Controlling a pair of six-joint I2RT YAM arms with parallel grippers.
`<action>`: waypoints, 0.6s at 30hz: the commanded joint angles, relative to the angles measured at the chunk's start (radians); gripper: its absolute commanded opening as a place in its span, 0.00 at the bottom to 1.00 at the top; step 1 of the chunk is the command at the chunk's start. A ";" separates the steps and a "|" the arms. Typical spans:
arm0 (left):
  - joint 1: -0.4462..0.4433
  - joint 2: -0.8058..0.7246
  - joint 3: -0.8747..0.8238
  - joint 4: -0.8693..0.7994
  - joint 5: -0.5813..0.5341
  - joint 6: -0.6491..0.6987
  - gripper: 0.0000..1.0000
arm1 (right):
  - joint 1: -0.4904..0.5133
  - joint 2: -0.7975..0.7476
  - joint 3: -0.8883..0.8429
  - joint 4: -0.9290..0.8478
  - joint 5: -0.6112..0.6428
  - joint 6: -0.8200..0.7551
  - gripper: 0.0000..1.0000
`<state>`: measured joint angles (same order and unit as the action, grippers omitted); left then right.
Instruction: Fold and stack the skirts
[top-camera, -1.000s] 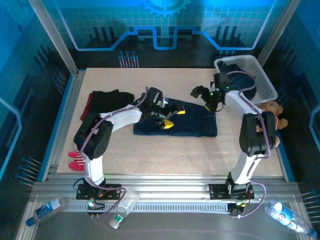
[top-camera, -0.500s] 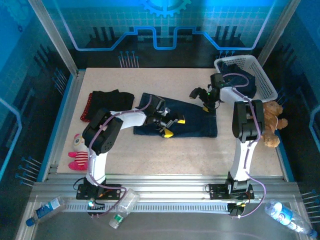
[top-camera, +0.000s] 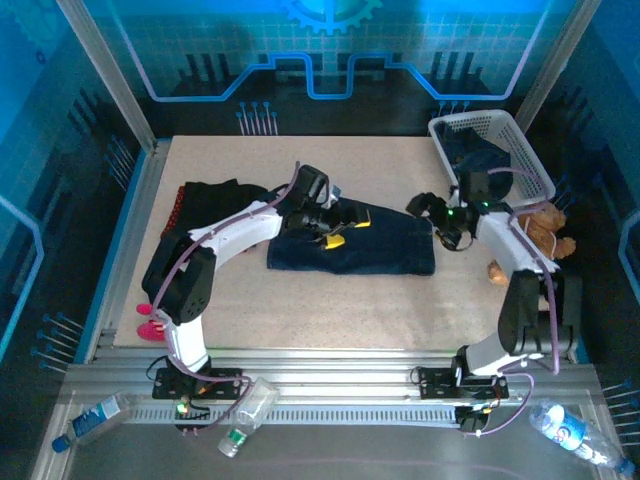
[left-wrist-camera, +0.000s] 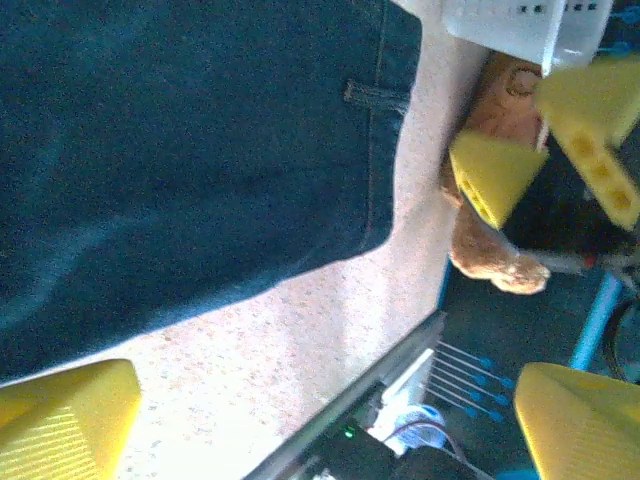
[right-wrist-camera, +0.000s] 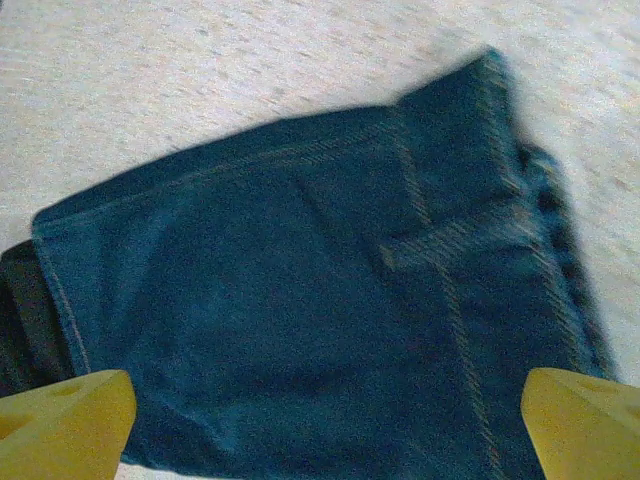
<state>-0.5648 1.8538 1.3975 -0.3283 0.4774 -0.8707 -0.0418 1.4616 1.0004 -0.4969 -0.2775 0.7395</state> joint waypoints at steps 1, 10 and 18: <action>0.002 0.039 0.066 -0.196 -0.097 0.125 0.78 | -0.045 -0.073 -0.081 -0.091 -0.022 -0.009 1.00; -0.019 0.149 0.138 -0.301 -0.139 0.167 0.40 | -0.082 -0.105 -0.275 0.000 -0.265 0.080 0.95; -0.042 0.234 0.163 -0.308 -0.097 0.164 0.34 | -0.075 -0.068 -0.336 0.118 -0.246 0.158 0.95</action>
<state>-0.5945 2.0647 1.5238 -0.5999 0.3561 -0.7254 -0.1131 1.3804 0.6838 -0.4389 -0.5064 0.8501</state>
